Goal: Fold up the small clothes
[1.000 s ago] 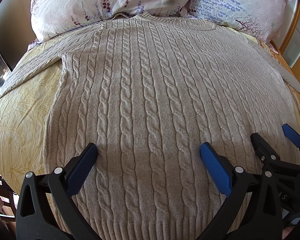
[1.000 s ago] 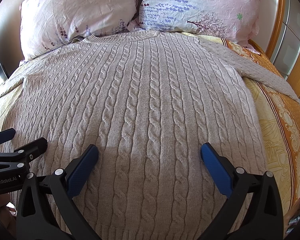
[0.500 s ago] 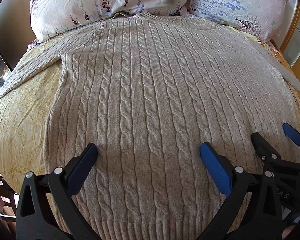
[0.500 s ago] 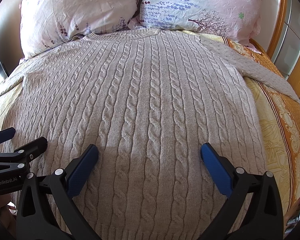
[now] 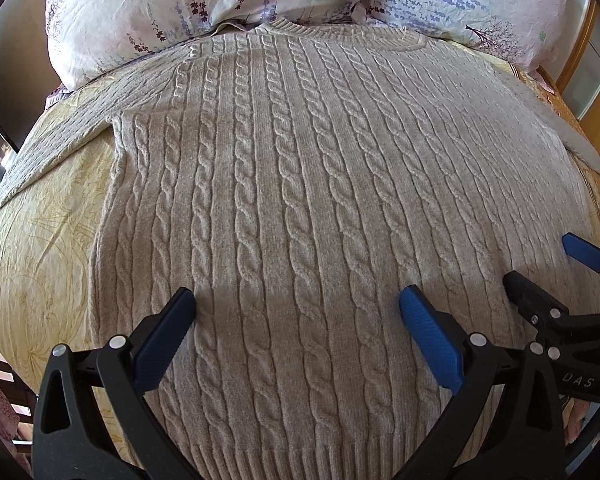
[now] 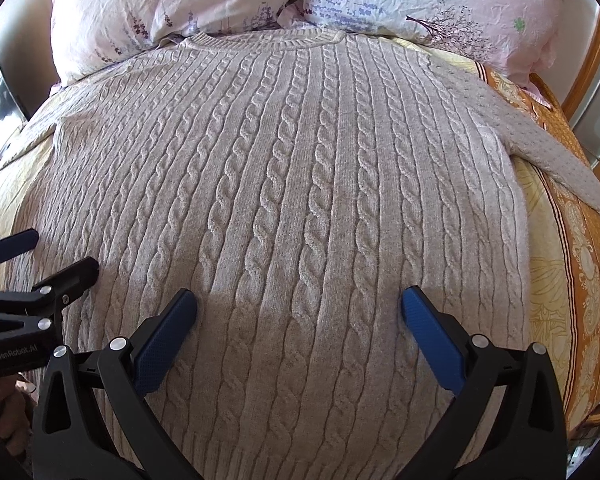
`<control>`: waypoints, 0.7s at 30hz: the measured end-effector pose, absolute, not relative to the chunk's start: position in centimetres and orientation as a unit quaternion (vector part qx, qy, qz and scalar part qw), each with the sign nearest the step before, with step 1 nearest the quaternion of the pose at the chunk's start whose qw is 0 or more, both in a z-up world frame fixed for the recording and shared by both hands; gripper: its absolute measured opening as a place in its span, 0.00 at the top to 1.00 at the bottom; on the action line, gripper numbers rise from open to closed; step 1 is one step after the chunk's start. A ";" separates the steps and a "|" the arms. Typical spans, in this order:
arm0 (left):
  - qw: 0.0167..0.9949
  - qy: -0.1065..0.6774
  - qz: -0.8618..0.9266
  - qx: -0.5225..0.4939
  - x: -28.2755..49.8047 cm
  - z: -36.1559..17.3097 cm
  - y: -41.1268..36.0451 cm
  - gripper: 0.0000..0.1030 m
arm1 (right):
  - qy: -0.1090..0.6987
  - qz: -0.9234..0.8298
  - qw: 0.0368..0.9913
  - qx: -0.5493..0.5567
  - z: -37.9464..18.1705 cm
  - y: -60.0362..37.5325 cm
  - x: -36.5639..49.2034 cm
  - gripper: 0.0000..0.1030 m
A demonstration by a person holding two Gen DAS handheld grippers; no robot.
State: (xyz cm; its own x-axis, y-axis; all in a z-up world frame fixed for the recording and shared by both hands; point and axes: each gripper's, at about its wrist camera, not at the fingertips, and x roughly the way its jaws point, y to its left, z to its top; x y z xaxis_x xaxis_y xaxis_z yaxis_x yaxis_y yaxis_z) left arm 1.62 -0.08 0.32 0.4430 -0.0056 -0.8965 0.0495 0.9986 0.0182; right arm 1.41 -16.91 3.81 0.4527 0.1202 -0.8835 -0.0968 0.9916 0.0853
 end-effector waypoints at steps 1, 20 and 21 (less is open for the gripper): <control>0.850 0.526 -0.017 0.017 2.0 0.4 0.0 0.02 | 0.516 0.079 0.853 0.006 3.9 -17.1 1.4 0.01; 0.898 0.402 -0.111 -0.143 6.9 1.3 4.4 0.02 | 0.450 -0.050 0.797 0.401 2.1 -42.5 9.2 0.38; 0.895 0.398 -0.121 -0.160 6.9 1.2 4.8 0.02 | 0.448 -0.048 0.794 0.408 1.7 -42.6 9.5 0.38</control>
